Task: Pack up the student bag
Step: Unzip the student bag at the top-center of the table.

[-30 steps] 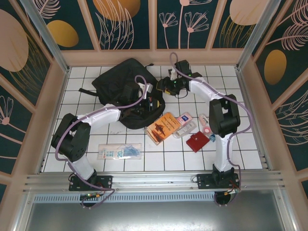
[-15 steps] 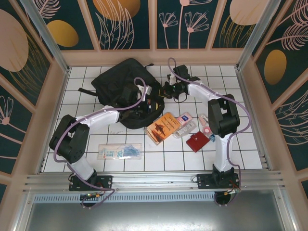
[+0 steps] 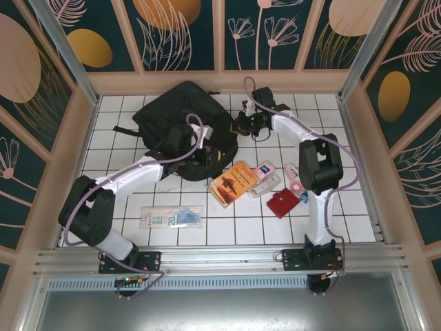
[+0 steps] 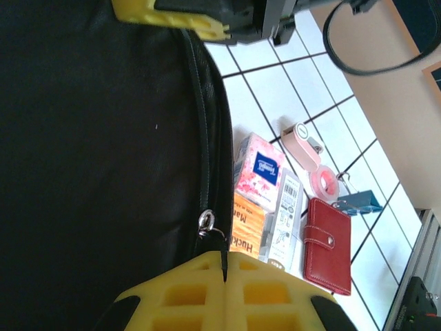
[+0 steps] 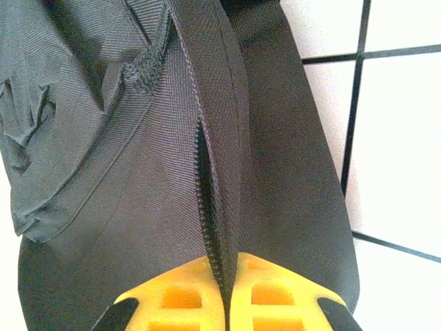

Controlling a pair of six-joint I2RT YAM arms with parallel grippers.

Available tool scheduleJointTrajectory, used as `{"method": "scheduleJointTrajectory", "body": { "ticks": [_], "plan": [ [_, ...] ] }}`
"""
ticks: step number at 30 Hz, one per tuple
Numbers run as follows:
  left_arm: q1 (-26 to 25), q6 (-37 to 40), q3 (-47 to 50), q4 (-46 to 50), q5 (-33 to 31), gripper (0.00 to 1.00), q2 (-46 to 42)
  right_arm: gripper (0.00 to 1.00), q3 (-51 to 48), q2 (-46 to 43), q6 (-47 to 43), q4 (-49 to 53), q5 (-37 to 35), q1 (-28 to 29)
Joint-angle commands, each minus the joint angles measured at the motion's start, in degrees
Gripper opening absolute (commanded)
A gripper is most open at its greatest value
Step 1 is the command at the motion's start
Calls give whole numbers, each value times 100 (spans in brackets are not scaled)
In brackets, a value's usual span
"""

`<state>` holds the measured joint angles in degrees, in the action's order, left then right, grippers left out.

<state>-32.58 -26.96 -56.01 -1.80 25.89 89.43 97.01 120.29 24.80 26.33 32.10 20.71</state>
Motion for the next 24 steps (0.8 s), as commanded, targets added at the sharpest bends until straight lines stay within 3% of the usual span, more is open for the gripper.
{"method": "scheduleJointTrajectory", "body": {
  "ticks": [1, 19, 24],
  "plan": [
    [57, 165, 250, 239, -77, 0, -297, 0, 350, 160, -237, 102, -285, -178],
    [656, 289, 1112, 634, 34, 0, -1439, 0, 1212, 658, -423, 475, -469, -346],
    [656, 39, 1179, 199, 318, 0, -1270, 45, 1171, 421, -309, 472, -573, -158]
  ]
}}
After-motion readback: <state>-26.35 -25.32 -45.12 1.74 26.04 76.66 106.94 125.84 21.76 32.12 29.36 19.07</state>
